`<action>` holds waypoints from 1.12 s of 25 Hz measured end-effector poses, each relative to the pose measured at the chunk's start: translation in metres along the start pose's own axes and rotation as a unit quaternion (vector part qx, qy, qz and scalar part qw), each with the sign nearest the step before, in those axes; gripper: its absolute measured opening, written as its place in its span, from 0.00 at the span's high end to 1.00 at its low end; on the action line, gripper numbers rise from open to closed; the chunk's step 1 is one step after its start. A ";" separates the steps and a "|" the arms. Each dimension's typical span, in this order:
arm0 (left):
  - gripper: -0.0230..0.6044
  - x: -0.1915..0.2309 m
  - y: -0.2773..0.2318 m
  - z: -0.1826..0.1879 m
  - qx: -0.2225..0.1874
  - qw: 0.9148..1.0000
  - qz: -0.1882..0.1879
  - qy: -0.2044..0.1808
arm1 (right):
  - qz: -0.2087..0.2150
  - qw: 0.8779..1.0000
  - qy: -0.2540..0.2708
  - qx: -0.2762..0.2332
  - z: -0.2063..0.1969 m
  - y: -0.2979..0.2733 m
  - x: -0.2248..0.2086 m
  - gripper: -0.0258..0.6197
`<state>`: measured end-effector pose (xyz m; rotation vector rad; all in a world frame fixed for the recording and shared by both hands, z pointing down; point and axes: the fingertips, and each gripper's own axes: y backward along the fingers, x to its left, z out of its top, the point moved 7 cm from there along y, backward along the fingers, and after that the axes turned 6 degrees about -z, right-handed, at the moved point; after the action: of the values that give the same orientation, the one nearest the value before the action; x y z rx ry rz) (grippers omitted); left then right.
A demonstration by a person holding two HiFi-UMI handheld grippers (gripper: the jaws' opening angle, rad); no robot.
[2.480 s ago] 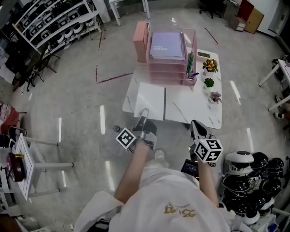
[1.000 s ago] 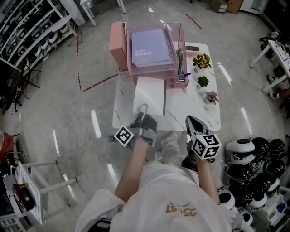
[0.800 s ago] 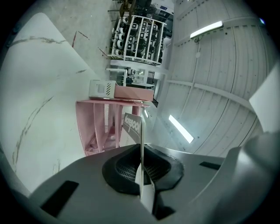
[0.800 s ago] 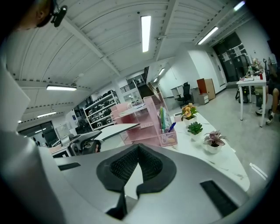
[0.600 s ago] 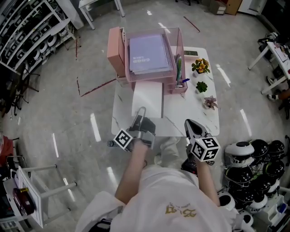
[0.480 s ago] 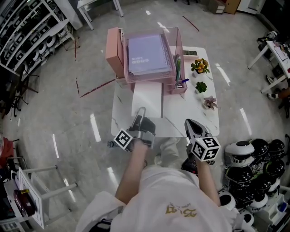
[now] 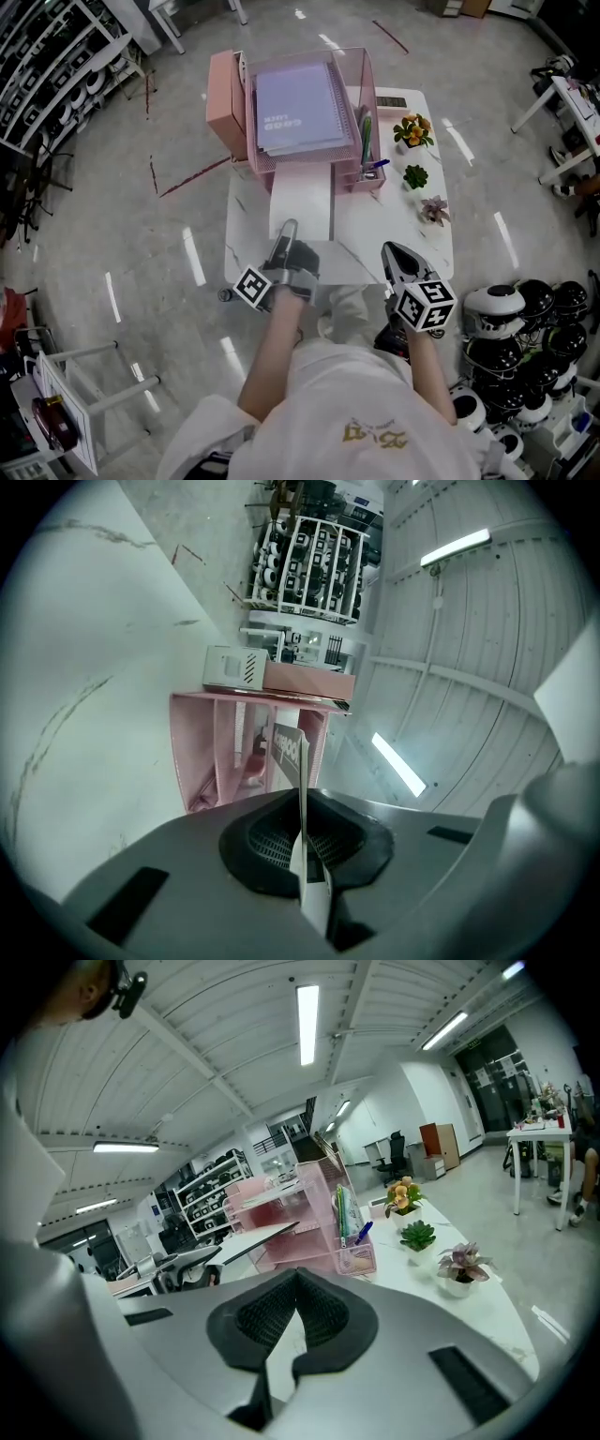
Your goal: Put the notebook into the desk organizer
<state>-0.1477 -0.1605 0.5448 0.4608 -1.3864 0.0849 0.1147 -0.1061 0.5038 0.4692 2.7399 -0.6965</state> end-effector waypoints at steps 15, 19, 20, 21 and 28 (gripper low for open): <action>0.92 0.022 -0.022 0.012 -0.012 1.000 0.016 0.008 | -0.003 1.000 -0.002 0.019 0.007 -0.030 -0.011 0.94; 0.92 0.027 -0.028 0.014 -0.016 1.000 0.021 0.009 | -0.005 1.000 -0.004 0.024 0.008 -0.037 -0.015 0.94; 0.92 0.029 -0.030 0.015 -0.017 1.000 0.024 0.009 | -0.005 1.000 -0.004 0.025 0.009 -0.039 -0.016 0.94; 0.92 0.031 -0.031 0.015 -0.018 0.999 0.026 0.008 | -0.005 1.000 -0.004 0.026 0.009 -0.041 -0.017 0.94; 0.92 0.040 -0.045 0.021 -0.030 0.999 0.031 0.000 | -0.007 0.999 -0.006 0.033 0.012 -0.055 -0.026 0.94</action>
<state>-0.1444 -0.2176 0.5731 0.3678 -1.3996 0.0923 0.1205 -0.1637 0.5252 0.4577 2.7178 -0.7943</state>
